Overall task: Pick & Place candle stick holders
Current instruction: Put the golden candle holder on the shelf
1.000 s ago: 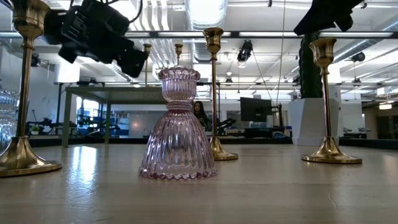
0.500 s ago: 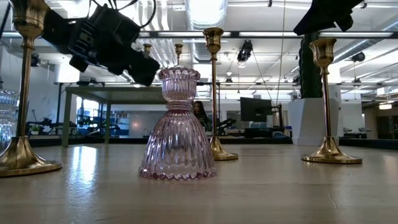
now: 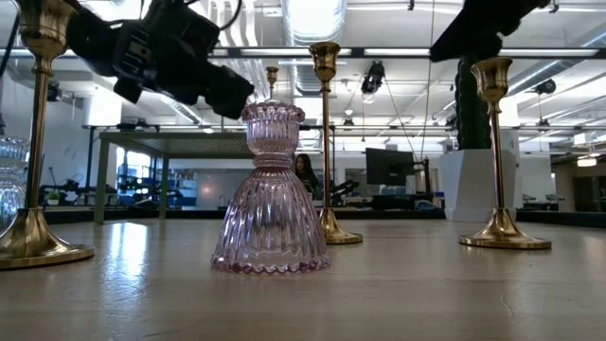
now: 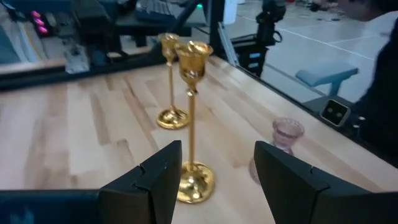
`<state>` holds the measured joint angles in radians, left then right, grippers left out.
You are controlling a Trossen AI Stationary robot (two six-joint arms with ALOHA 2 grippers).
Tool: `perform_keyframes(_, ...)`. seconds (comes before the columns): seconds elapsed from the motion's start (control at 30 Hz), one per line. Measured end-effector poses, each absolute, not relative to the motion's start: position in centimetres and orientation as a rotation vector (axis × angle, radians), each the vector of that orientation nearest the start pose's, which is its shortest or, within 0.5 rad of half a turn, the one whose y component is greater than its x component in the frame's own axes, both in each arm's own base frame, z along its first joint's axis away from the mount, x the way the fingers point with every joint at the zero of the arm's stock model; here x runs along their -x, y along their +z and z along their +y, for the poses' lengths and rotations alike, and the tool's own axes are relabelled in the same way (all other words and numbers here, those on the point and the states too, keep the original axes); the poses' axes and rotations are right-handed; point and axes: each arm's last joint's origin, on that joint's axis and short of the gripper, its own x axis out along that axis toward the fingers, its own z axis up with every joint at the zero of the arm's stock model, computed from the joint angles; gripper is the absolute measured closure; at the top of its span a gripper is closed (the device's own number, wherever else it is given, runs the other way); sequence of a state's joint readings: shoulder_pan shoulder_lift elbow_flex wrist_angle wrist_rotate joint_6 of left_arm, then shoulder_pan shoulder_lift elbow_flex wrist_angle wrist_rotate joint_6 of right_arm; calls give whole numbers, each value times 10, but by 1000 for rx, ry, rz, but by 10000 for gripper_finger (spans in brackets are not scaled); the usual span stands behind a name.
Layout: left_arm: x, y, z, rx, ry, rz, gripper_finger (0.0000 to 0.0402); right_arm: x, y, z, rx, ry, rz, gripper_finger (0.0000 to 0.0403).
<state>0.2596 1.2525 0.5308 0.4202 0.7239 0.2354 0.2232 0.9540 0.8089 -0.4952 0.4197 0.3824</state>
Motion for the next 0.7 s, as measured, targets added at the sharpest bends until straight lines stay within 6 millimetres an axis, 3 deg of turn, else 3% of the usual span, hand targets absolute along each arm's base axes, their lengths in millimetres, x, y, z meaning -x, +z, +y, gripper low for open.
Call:
perform_keyframes(0.2,-236,224,44,-119,-445,167,195,-236,260,33,-56,-259,616,339)
perform_keyframes(0.33,-231,231,43,-118,-442,141,195,-262,248,29,-79,-197,640,326)
perform_keyframes(0.7,-220,242,40,-138,-429,107,195,-304,233,34,-178,-37,739,250)
